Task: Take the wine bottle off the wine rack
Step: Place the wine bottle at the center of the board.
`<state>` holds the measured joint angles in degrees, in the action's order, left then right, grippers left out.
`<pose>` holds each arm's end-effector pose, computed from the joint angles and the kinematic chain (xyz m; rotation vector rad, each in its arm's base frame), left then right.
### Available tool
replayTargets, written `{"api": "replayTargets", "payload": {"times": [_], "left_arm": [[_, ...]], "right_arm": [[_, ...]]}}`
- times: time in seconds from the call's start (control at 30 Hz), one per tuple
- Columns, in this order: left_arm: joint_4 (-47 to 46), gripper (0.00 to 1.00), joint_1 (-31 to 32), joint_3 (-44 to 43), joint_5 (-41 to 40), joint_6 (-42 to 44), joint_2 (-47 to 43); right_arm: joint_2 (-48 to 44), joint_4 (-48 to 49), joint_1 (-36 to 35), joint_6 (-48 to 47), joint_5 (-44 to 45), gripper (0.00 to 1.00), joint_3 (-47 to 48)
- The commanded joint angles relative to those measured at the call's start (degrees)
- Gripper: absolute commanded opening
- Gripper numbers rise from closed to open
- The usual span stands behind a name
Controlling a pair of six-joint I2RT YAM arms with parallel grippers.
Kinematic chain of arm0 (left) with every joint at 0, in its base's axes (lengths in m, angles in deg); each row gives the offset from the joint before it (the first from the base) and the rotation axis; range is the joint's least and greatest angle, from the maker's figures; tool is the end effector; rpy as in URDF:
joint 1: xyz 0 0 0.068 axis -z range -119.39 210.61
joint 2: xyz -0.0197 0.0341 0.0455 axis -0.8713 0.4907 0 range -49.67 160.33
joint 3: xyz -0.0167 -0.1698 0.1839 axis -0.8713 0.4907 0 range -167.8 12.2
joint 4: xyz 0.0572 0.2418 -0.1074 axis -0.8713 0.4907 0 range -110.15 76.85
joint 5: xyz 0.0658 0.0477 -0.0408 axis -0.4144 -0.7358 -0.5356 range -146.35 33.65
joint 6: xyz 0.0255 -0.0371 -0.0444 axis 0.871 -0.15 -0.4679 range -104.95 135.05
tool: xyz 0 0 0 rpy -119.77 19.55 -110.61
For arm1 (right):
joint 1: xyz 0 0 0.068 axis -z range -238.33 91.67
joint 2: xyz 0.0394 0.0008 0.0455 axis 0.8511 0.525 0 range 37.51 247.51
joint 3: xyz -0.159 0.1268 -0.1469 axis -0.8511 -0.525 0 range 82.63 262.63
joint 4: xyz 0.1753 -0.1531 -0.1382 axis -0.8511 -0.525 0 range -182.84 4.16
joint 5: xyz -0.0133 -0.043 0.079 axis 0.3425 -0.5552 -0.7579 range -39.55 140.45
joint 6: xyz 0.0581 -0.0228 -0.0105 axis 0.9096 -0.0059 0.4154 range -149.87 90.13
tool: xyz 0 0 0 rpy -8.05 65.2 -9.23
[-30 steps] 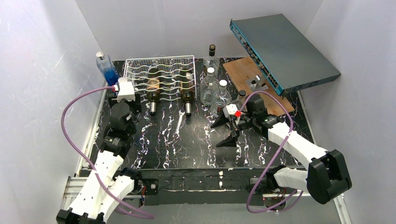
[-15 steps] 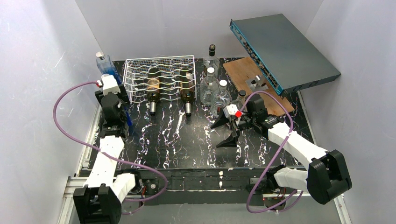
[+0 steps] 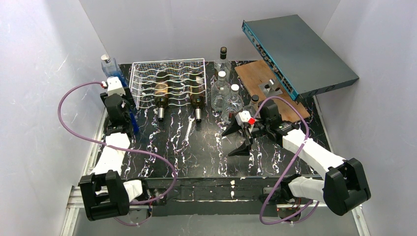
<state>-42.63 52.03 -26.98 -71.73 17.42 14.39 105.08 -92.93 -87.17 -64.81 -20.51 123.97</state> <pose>0.2865 0.0562 0.2726 -0.2953 1.5962 0.3636 0.2039 0.1649 0.2284 -1.5402 1.1642 1.2308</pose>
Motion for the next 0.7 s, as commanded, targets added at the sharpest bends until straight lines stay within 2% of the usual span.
{"api": "replayTargets", "payload": {"times": [0.0,0.67], "left_arm": [[-12.0,0.00,-1.7,-5.4,0.9,0.0,0.0],[-18.3,0.00,-6.3,-10.7,4.7,-4.8,8.4]], "right_arm": [[-0.9,-0.8,0.4,-1.7,-1.7,0.98,0.6],[-0.8,-3.2,0.4,-3.9,-1.6,0.98,1.3]]}}
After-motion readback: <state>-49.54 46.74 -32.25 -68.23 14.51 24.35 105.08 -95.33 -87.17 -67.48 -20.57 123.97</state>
